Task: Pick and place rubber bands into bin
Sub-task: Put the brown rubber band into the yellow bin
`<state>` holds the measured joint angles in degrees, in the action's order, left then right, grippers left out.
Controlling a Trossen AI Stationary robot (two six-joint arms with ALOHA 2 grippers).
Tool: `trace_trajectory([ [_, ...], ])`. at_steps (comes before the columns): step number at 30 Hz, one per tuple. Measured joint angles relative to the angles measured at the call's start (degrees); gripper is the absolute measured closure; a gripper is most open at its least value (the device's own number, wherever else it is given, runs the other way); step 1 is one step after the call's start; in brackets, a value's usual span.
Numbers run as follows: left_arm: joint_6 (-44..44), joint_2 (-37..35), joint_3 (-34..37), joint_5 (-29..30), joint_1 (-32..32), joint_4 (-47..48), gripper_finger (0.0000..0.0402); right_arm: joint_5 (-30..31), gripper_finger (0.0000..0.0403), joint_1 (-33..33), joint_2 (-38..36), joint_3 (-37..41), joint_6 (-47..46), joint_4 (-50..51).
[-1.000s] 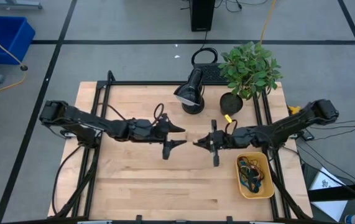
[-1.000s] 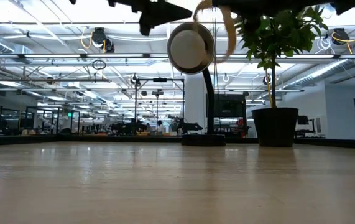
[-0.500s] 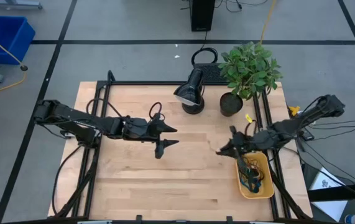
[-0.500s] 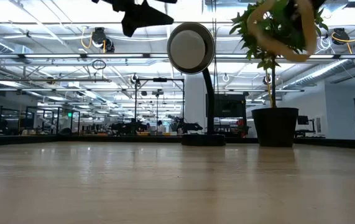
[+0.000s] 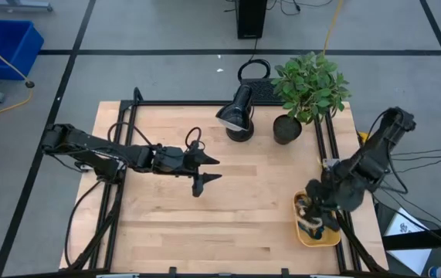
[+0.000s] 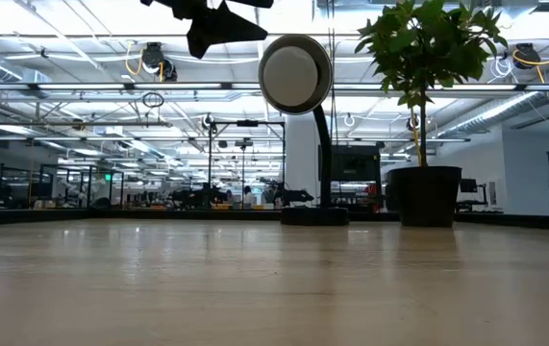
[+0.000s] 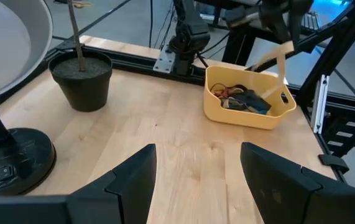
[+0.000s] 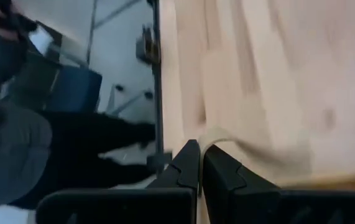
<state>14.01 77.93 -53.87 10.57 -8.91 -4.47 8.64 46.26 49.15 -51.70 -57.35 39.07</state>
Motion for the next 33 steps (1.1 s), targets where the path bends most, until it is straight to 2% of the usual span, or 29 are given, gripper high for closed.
trace_trajectory([
  [7,0.00,0.00,0.00,0.02,0.00,-0.04,0.0160,-1.44,0.0403,9.28,4.57,0.00,-13.52,1.69],
  [13,0.21,0.00,0.00,0.02,0.00,-0.04,0.0160,-0.26,0.0403,15.07,9.14,0.00,-20.20,2.94],
  [18,0.25,0.02,0.00,0.04,0.00,-0.04,0.0160,0.18,0.0403,16.92,11.86,3.12,-25.47,3.79],
  [22,0.27,0.02,0.00,0.04,0.00,-0.04,0.0160,0.43,0.0403,17.31,11.75,8.08,-28.39,0.41],
  [25,0.28,0.04,0.00,0.04,0.00,-0.04,0.0160,3.12,0.0403,17.26,10.44,10.77,-28.94,-1.01],
  [30,0.29,0.06,0.00,0.06,0.00,-0.04,0.0160,6.38,0.0403,17.13,8.54,12.98,-29.01,3.09],
  [33,0.30,0.07,0.00,0.05,0.00,-0.04,0.0160,6.32,0.0403,17.11,7.71,14.46,-31.65,6.95],
])
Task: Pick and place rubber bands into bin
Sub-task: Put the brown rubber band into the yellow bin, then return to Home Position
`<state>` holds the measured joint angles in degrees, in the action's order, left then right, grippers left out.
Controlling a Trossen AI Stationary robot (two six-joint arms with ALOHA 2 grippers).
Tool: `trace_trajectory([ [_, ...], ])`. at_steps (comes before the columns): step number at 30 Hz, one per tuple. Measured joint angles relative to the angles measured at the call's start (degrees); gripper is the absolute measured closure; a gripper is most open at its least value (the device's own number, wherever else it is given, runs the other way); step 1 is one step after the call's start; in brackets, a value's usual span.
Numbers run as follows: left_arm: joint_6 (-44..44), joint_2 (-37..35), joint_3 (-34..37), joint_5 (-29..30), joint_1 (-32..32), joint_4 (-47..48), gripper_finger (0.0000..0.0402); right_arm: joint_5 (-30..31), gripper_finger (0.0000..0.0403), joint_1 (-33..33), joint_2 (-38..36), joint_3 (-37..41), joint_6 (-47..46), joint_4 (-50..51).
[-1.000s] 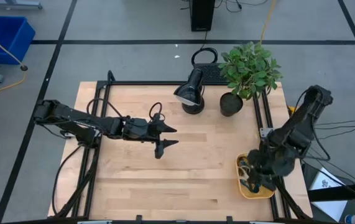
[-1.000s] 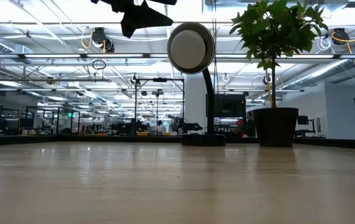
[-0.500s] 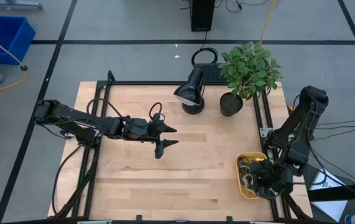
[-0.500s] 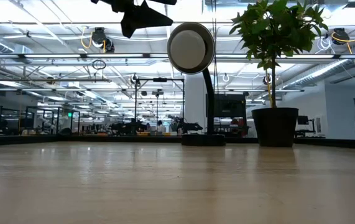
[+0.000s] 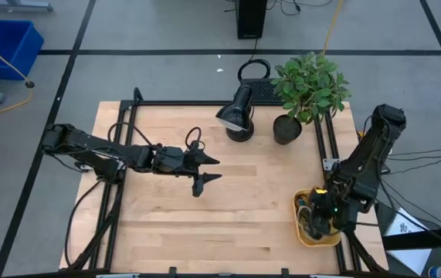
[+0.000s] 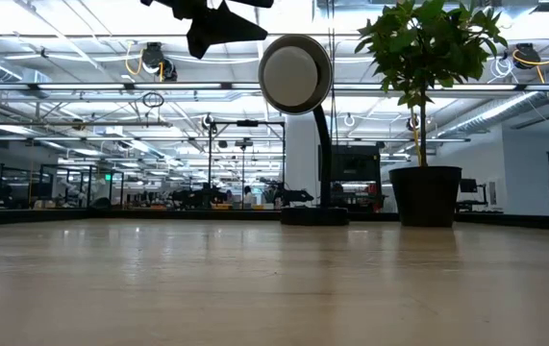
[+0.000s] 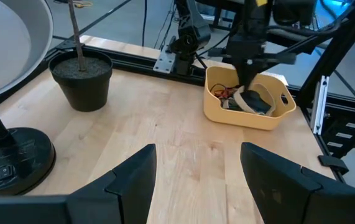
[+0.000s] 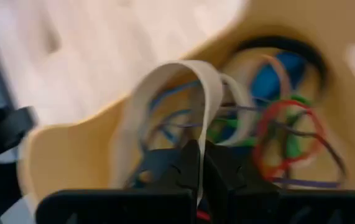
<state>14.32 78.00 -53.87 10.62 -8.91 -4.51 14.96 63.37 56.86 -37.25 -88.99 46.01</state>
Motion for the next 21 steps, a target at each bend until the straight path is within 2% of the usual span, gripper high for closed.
trace_trajectory([
  [3,0.01,0.00,0.00,0.00,0.00,0.00,0.0160,-0.13,0.0397,0.00,-0.55,1.24,-3.22,1.70],
  [11,0.03,0.00,0.00,0.01,-0.01,0.00,0.0160,-0.13,0.0364,0.00,-1.16,2.18,-3.22,1.66],
  [21,-1.12,0.00,0.00,-0.01,0.00,0.01,0.0160,-1.07,0.0251,0.00,-3.44,2.22,-3.38,2.72],
])
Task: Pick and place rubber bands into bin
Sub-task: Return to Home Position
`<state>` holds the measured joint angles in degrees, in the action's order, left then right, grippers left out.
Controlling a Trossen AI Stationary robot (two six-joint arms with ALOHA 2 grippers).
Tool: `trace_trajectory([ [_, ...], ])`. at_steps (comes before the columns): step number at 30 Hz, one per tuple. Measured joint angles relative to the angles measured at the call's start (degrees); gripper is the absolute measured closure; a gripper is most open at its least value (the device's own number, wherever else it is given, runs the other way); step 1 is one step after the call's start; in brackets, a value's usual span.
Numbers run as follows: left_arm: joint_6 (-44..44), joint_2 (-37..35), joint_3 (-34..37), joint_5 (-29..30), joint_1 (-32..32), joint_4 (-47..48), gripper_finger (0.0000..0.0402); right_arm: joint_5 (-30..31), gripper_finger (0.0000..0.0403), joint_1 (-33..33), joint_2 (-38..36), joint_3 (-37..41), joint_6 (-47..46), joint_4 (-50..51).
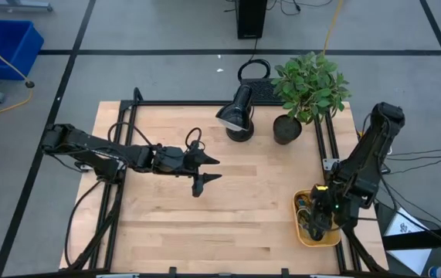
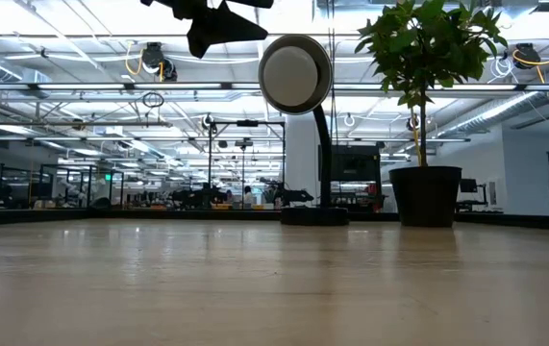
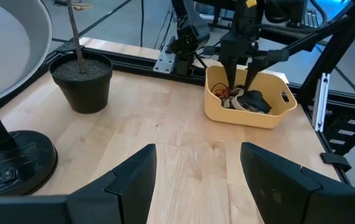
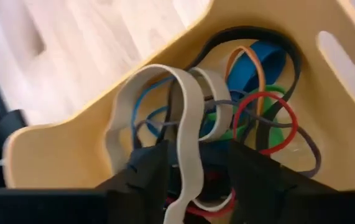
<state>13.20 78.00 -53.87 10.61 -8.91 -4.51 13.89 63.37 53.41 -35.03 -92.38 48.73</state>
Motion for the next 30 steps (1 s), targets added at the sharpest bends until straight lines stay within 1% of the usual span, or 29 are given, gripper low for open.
trace_trajectory([
  [3,-0.05,0.00,0.00,0.00,-0.02,0.01,0.0160,1.84,0.0234,-0.02,-2.53,0.00,0.20,0.00],
  [5,-0.05,0.00,0.00,-0.02,0.00,0.01,0.0160,4.21,0.0227,-0.02,-4.63,0.00,1.14,-0.22],
  [8,0.88,0.00,0.00,-0.65,0.00,0.09,0.0160,9.21,0.0223,-0.02,-8.42,0.00,4.25,-1.19],
  [10,0.93,-0.34,0.00,-1.70,-0.01,0.24,0.0160,13.65,0.0223,-0.02,-11.17,0.00,7.30,-2.43],
  [12,1.03,-1.35,0.04,-2.20,0.02,0.86,0.0160,18.65,0.0225,-0.02,-13.99,0.00,12.07,-4.02],
  [15,1.09,-3.59,0.04,-3.45,0.36,2.50,0.0160,25.40,0.0228,-0.09,-17.26,0.00,21.36,-9.96],
  [18,1.02,-5.77,0.04,-3.63,0.98,4.25,0.0160,28.08,0.0228,-1.98,-19.71,0.00,34.74,-18.32],
  [21,0.75,-8.06,0.04,-3.67,1.66,6.13,0.0160,27.74,0.0227,-5.90,-21.61,0.00,45.67,-25.45],
  [22,0.49,-8.85,0.04,-3.69,1.99,6.71,0.0160,26.36,0.0226,-7.72,-21.95,0.00,48.85,-27.39],
  [25,0.19,-10.60,0.04,-3.67,2.60,8.85,0.0160,18.61,0.0225,-14.64,-22.23,0.00,55.47,-31.42],
  [30,-0.58,-12.68,0.04,-3.68,3.52,11.05,0.0160,3.92,0.0230,-28.53,-20.69,0.48,62.77,-37.86],
])
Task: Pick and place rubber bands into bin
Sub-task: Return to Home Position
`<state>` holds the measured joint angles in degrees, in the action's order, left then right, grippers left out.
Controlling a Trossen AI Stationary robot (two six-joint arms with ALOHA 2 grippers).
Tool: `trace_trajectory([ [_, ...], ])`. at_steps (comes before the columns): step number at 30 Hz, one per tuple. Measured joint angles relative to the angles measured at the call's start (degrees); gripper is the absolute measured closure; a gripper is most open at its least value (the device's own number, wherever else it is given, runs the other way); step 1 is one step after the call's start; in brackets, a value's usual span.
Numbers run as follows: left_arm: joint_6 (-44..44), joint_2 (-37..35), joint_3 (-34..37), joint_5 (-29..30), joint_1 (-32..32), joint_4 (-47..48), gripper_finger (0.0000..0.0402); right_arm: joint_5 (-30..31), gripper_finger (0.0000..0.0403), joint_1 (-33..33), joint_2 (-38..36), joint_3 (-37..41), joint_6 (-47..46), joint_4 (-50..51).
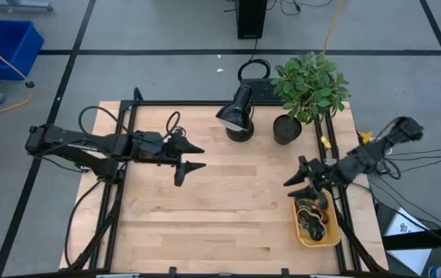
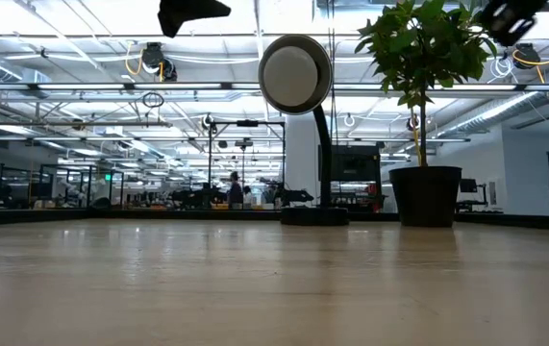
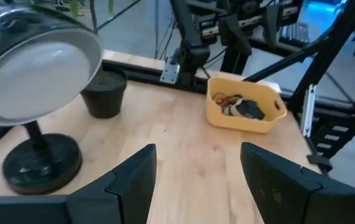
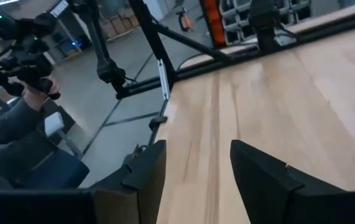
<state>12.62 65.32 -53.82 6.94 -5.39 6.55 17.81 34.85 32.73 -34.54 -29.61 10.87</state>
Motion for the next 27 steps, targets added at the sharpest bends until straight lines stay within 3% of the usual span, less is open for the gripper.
trace_trajectory([
  [5,-0.93,-2.66,0.00,-0.87,1.11,5.04,0.0160,-14.82,0.0229,-13.64,0.64,1.60,6.67,-5.75],
  [17,-4.44,-17.20,0.00,-3.91,4.80,12.11,0.0160,-33.87,0.0230,-38.69,0.84,2.01,17.05,-10.43],
  [21,-4.87,-22.14,0.00,-3.91,6.16,15.65,0.0160,-36.11,0.0230,-42.99,0.64,2.01,17.14,-10.43],
  [27,-6.11,-28.49,2.47,-3.08,6.97,18.14,0.0160,-36.13,0.0225,-44.32,-1.89,2.30,18.19,-8.83],
])
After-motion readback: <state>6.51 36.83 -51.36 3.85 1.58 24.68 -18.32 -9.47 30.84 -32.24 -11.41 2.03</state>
